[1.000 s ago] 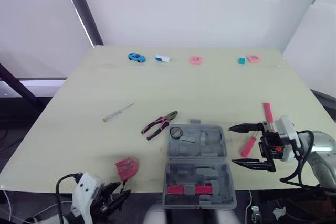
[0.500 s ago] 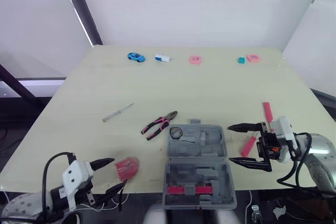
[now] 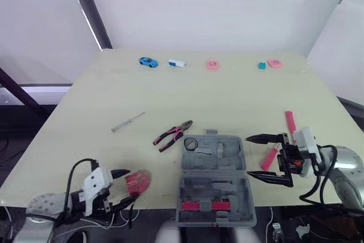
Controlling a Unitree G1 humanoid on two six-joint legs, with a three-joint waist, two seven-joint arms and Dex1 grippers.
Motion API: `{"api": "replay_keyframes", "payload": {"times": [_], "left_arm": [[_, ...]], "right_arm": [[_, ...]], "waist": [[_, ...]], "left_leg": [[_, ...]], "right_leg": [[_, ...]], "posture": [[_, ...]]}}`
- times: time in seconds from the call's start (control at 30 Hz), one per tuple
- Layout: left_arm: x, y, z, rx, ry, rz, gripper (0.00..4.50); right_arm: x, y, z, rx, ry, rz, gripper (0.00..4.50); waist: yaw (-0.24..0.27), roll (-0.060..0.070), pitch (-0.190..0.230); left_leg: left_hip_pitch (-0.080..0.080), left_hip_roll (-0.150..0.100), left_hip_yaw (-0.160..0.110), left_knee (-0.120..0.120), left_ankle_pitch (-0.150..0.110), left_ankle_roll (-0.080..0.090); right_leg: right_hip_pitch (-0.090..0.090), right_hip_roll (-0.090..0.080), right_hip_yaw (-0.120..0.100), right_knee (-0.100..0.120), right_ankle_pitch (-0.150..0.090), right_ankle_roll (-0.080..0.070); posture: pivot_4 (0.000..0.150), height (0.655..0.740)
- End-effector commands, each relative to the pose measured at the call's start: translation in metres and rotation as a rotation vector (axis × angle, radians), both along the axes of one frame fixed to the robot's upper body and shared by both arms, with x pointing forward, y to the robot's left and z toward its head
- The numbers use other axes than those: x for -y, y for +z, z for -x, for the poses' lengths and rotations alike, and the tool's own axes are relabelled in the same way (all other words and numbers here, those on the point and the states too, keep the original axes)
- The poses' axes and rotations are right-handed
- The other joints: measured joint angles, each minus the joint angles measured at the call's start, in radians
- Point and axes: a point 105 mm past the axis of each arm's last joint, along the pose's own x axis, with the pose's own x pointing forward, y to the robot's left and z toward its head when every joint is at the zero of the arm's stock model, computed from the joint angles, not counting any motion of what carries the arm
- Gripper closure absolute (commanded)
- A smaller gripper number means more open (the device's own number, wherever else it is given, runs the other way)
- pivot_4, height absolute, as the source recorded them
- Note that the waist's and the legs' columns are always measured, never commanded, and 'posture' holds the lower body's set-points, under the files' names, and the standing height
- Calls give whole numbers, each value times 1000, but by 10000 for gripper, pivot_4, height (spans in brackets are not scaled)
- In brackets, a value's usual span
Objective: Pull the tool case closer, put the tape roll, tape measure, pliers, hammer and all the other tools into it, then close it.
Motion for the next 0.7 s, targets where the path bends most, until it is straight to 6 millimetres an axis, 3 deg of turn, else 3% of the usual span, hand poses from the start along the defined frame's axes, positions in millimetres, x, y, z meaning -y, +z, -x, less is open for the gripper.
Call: {"api": "replay_keyframes", "payload": {"times": [0.03, 0.2, 0.33, 0.37, 0.6, 0.7], "left_arm": [[3, -6, -5, 14, 10, -9, 519], [3, -12, -6, 14, 20, -7, 519], [4, -13, -6, 16, 13, 2, 13029], [4, -13, -6, 19, 13, 2, 14271], [9, -5, -6, 52, -23, 15, 14274], [14, 15, -15, 111, -74, -20, 14274]], "right_arm": [[0, 10, 2, 55, 4, -9, 0], [-1, 10, 4, 55, 3, -13, 0], [-1, 11, 5, 55, 14, -17, 0], [-2, 11, 6, 55, 16, -18, 0], [-4, 12, 7, 54, 32, -19, 0], [-3, 7, 7, -4, 11, 1, 0]], "waist": [[0, 0, 0], [0, 0, 0], [0, 0, 0], [0, 0, 0], [0, 0, 0], [0, 0, 0]], "left_leg": [[0, 0, 0, 0, 0, 0], [0, 0, 0, 0, 0, 0], [1, 0, 0, 0, 0, 0], [1, 0, 0, 0, 0, 0], [1, 0, 0, 0, 0, 0], [1, 0, -1, 0, 0, 0]], "right_leg": [[0, 0, 0, 0, 0, 0], [1, 0, 0, 0, 0, 0], [1, 0, 0, 0, 0, 0], [1, 0, 0, 0, 0, 0], [1, 0, 0, 0, 0, 0], [1, 0, 0, 0, 0, 0]], "posture": [[1500, 7400], [1500, 7400], [1500, 7400], [1500, 7400], [1500, 7400], [1500, 7400]]}}
